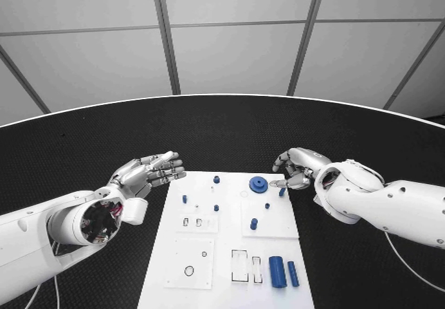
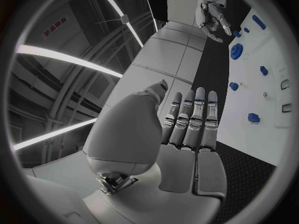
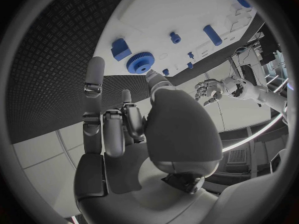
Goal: Assemble the parts on the task board
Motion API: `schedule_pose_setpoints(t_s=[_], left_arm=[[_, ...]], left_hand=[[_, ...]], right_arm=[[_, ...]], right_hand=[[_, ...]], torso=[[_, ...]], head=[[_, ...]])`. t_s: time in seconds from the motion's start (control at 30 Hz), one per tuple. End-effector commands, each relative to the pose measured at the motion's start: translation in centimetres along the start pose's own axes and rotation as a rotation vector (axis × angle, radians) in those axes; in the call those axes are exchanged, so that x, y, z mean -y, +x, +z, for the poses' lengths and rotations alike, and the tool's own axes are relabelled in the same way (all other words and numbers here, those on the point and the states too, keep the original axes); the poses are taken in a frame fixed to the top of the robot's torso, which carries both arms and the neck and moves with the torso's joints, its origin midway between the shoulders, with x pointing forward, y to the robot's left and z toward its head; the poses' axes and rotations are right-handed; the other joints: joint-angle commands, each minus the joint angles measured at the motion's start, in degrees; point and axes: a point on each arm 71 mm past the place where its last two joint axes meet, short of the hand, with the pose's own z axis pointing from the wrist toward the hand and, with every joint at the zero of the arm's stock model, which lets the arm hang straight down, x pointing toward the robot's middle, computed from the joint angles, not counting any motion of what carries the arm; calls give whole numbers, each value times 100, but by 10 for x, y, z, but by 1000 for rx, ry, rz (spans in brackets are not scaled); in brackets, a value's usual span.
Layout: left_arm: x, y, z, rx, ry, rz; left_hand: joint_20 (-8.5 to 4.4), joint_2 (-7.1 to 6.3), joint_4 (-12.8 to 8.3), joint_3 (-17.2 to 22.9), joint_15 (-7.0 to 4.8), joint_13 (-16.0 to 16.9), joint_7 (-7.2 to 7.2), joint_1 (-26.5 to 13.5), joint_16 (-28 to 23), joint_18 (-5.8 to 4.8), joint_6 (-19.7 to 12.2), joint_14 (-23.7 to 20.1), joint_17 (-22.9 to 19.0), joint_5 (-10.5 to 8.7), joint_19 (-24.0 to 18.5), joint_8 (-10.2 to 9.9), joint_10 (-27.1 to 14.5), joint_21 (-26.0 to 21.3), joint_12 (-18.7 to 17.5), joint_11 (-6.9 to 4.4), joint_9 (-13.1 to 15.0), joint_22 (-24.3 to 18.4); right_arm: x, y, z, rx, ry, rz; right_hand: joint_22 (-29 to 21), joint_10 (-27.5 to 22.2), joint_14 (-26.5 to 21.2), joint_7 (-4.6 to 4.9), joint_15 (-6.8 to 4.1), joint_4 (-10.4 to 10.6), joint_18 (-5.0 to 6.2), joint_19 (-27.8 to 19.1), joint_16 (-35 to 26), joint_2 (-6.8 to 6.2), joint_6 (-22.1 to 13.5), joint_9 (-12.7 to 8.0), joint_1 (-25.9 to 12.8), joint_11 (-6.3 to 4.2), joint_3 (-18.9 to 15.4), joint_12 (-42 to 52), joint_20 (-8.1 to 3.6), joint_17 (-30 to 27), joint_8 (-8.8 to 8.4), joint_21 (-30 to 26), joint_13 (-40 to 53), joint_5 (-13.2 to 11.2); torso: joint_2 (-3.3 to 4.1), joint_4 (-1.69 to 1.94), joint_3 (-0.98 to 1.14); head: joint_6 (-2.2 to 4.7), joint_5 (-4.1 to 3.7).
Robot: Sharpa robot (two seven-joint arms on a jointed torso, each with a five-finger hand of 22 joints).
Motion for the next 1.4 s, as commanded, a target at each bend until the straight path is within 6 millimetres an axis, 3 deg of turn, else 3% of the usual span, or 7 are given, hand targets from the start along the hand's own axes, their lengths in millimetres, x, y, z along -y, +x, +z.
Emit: schedule_pose_setpoints(t_s=[0.03, 0.27, 0.7, 0.73, 0.77, 0.83, 1.4], left_arm=[[0, 1, 0, -3, -1, -1], [0, 2, -2, -6, -3, -2], [0, 1, -2, -6, -5, -2], [0, 2, -2, -6, -5, -3], [0, 2, -2, -7, -5, -3], [0, 2, -2, -8, -6, -3], [-1, 3, -3, -11, -9, -4]], left_hand=[[2, 11, -6, 13, 14, 0, 254, 50, -16, 57, -23, -32, 5, 1, 34, -39, 12, -26, -26, 3, -6, -9], [2, 11, -6, 13, 14, 0, 254, 50, -16, 57, -23, -32, 5, 1, 34, -39, 12, -26, -26, 3, -6, -9], [2, 13, -15, 28, 13, 1, 254, 57, -15, 58, -20, -30, 7, 1, 36, -40, 18, -27, -31, 2, -7, -11], [2, 13, -15, 28, 13, 1, 254, 57, -15, 58, -20, -30, 7, 1, 36, -40, 18, -27, -31, 2, -7, -11], [2, 13, -15, 28, 13, 1, 254, 57, -15, 58, -20, -30, 7, 1, 36, -40, 18, -27, -31, 2, -7, -11], [2, 13, -15, 28, 13, 1, 254, 57, -15, 58, -20, -30, 7, 1, 36, -40, 18, -27, -31, 2, -7, -11], [2, 13, -15, 28, 13, 1, 254, 57, -15, 58, -20, -30, 7, 1, 36, -40, 18, -27, -31, 2, -7, -11]], right_arm=[[0, 2, 4, -7, 6, 0], [-3, 5, 10, -20, 9, 13], [-16, 10, 14, -40, -22, 21], [-17, 11, 15, -43, -23, 21], [-18, 12, 16, -46, -25, 20], [-20, 13, 18, -51, -28, 19], [-24, 18, 24, -77, -27, 10]], right_hand=[[9, 126, 527, 4, 0, 11, 76, 312, 51, 41, -48, 19, 76, 10, -96, 290, -10, 1081, 56, 104, 706, 28], [90, 331, 548, 23, 7, 7, 67, 315, 98, 107, -149, 23, 169, 32, -162, 655, -14, 1192, 102, 443, 1079, 78], [236, 481, 566, 27, 17, 0, 55, 309, 137, 149, -144, 20, 219, 37, -160, 876, -18, 1289, 166, 909, 1307, 115], [7107, 482, 565, 279, 233, 2, -820, 540, 140, 147, -149, 4, 228, 261, -156, 882, -39, 1288, 173, 5643, 1315, 112], [7172, 500, 566, 132, 224, 1, -835, 502, 144, 153, -141, -10, 244, 165, -147, 906, -9, 1298, 175, 5709, 1340, 120], [7349, 502, 565, 189, 163, 16, -847, 358, 148, 140, -127, -69, 242, 98, -137, 913, 15, 1299, 171, 5916, 1351, 119], [7611, 565, 575, 154, 237, -25, -839, 335, 167, 182, -106, -112, 384, 190, -2, 985, 208, 1352, 169, 6075, 1423, 204]], torso=[[12, 10, -21], [31, 43, -33], [24, 25, -25], [26, 30, -26], [27, 33, -26], [29, 40, -26], [43, 47, -25]], head=[[-28, -20], [-41, -37], [-71, -29], [-66, -33], [-65, -34], [-65, -35], [-100, -25]])
